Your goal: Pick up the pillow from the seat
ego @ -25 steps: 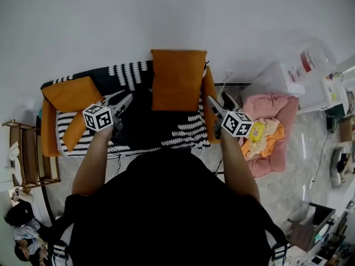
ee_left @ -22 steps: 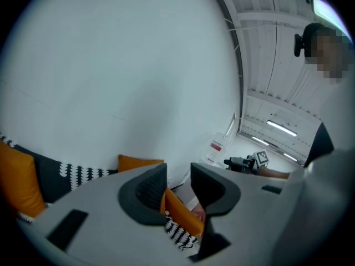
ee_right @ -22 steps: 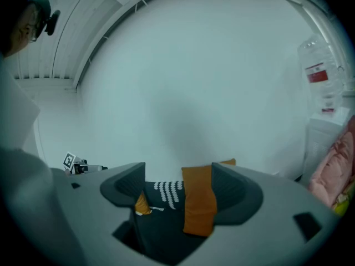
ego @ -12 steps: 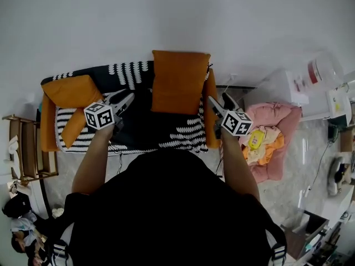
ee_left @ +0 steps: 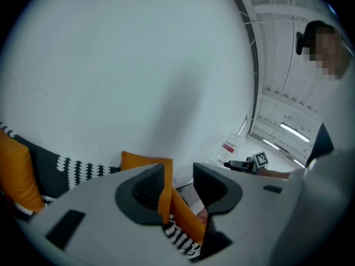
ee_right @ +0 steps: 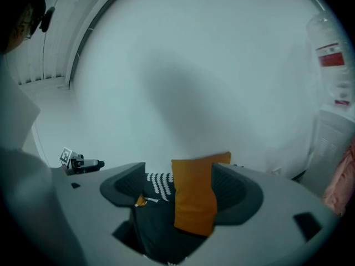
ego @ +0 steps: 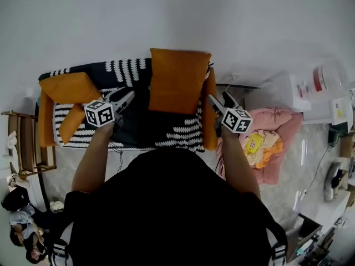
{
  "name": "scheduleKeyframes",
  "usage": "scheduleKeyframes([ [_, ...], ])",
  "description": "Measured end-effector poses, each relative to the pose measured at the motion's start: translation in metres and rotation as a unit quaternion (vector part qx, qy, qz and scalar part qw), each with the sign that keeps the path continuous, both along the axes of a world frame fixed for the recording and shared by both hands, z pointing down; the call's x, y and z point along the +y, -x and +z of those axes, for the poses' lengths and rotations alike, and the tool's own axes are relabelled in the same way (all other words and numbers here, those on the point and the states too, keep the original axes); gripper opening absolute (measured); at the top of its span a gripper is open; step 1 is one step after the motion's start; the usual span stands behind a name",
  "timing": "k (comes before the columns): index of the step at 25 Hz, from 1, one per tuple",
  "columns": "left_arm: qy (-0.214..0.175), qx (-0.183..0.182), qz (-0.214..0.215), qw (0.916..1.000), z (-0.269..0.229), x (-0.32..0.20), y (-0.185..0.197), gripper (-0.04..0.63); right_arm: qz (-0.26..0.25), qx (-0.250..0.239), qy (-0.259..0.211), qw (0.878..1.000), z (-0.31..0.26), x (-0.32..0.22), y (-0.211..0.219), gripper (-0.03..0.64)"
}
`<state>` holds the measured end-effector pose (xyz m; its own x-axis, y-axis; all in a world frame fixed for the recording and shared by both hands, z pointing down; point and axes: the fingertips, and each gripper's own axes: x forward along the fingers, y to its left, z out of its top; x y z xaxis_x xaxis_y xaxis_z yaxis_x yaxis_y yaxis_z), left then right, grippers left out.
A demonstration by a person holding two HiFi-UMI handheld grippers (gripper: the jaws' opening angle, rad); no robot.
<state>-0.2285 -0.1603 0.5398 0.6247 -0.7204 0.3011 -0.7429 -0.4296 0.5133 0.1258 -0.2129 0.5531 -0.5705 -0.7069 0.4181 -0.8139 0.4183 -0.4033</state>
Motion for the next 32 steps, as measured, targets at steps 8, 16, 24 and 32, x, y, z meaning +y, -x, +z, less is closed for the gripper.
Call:
scheduleKeyframes([
  [8, 0.02, -0.004, -0.007, 0.9998, 0.019, -0.023, -0.014, 0.176, -0.013, 0.006, 0.022, 1.0, 0.021, -0.032, -0.009, 0.377],
  [16, 0.036, 0.0, -0.025, 0.9991, 0.036, -0.048, -0.015, 0.183, -0.02, 0.007, 0.043, 0.999, 0.042, -0.062, -0.012, 0.377],
  [24, 0.048, -0.004, -0.026, 0.9985, 0.051, -0.073, -0.028, 0.187, -0.03, 0.007, 0.063, 0.998, 0.063, -0.088, -0.015, 0.377],
  [32, 0.064, -0.006, -0.035, 0.9973, 0.07, -0.097, -0.034, 0.192, -0.039, 0.003, 0.083, 0.996, 0.084, -0.112, -0.015, 0.377],
])
